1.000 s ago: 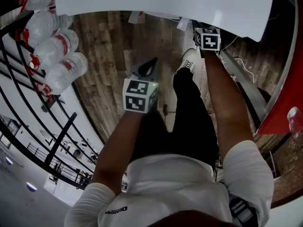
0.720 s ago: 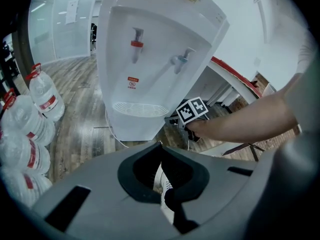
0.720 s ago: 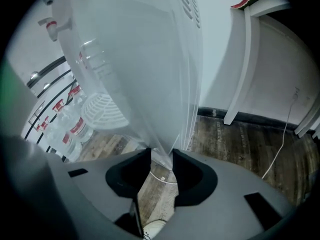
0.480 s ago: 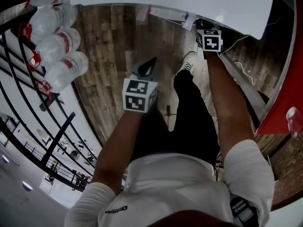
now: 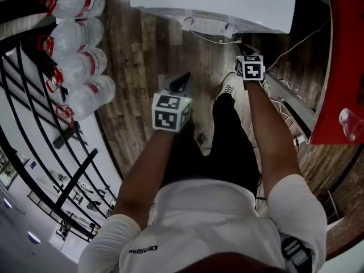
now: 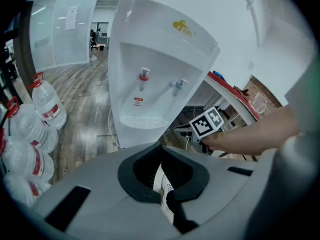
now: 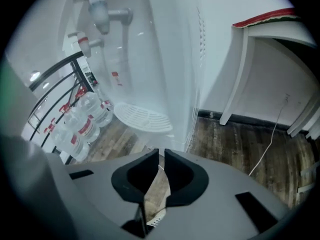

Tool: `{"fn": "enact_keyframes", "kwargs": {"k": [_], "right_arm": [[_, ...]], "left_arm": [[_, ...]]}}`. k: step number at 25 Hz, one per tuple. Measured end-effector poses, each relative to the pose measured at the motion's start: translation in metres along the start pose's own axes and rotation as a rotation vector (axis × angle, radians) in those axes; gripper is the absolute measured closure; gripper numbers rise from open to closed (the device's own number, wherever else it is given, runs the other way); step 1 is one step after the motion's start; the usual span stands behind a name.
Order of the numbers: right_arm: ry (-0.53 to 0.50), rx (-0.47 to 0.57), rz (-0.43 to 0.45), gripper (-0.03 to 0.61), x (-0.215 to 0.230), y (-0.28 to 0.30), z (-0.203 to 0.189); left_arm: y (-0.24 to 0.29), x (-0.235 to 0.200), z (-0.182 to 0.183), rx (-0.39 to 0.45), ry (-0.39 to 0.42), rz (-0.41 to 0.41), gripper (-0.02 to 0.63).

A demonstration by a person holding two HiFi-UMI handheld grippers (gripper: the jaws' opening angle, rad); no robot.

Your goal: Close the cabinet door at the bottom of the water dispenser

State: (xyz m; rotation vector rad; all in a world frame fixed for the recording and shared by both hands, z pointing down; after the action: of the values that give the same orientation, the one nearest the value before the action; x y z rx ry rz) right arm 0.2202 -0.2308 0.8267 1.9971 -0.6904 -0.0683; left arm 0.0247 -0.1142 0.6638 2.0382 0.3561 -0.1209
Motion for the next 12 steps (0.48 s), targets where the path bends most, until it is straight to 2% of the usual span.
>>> {"fn": "enact_keyframes", "kwargs": {"k": [4, 12], "right_arm": [[0.044, 0.031, 0.064, 0.552, -0.032, -0.038, 0.011], [0.160, 0.189, 0.229, 0.555, -0.118, -0.146, 0.063]], "left_arm": [[-0.028, -0.013, 0.014, 0.029, -0.003, 0.005, 0.617], [-0.108, -0.043, 0.047, 0.132, 0.041, 0.019, 0.617]]}}
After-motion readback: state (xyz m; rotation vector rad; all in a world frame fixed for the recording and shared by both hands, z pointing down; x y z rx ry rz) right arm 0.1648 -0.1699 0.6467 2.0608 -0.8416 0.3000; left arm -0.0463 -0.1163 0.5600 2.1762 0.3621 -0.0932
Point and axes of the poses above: the fingertips, and each gripper's own axes: y forward along the fingers, x to its right, z out of its top, the point moved 3 cm from there along -y, backward along the fingers, and after that the axes turned 7 degrees about z, right-handed, at the moved point
